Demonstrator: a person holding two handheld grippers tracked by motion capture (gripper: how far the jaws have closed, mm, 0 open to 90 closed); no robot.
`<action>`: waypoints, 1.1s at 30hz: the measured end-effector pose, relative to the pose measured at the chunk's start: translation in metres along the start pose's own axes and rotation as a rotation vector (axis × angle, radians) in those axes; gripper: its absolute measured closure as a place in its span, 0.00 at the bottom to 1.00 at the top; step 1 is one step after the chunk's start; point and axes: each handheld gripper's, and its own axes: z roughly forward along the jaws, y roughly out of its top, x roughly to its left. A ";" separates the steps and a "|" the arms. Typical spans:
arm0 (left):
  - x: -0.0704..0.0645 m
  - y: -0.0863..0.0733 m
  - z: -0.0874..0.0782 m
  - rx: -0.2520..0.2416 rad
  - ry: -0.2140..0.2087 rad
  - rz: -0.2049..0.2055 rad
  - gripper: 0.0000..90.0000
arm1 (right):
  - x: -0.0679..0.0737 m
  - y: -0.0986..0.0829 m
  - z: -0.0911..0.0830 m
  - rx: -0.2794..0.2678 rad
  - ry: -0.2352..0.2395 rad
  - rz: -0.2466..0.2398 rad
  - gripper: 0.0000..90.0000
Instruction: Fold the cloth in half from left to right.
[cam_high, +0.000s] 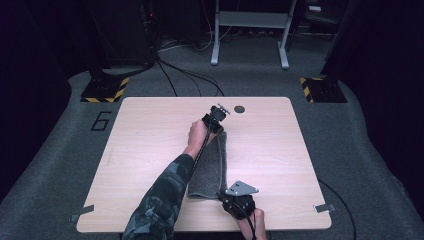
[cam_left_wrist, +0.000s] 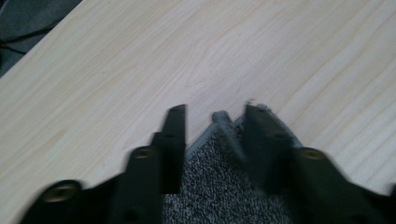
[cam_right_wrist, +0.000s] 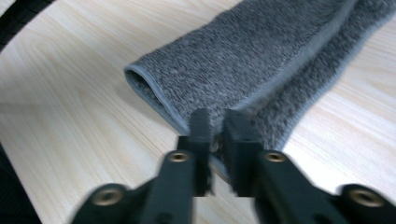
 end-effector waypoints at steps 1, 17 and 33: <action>0.001 0.000 -0.002 -0.007 -0.003 -0.010 0.51 | -0.001 -0.001 -0.001 0.008 -0.009 0.010 0.75; 0.030 -0.039 -0.032 -0.044 -0.037 -0.096 0.21 | -0.029 0.007 0.009 0.018 -0.093 0.057 0.28; 0.011 -0.127 -0.062 -0.031 -0.088 -0.059 0.19 | -0.048 0.006 0.035 0.114 -0.140 0.011 0.17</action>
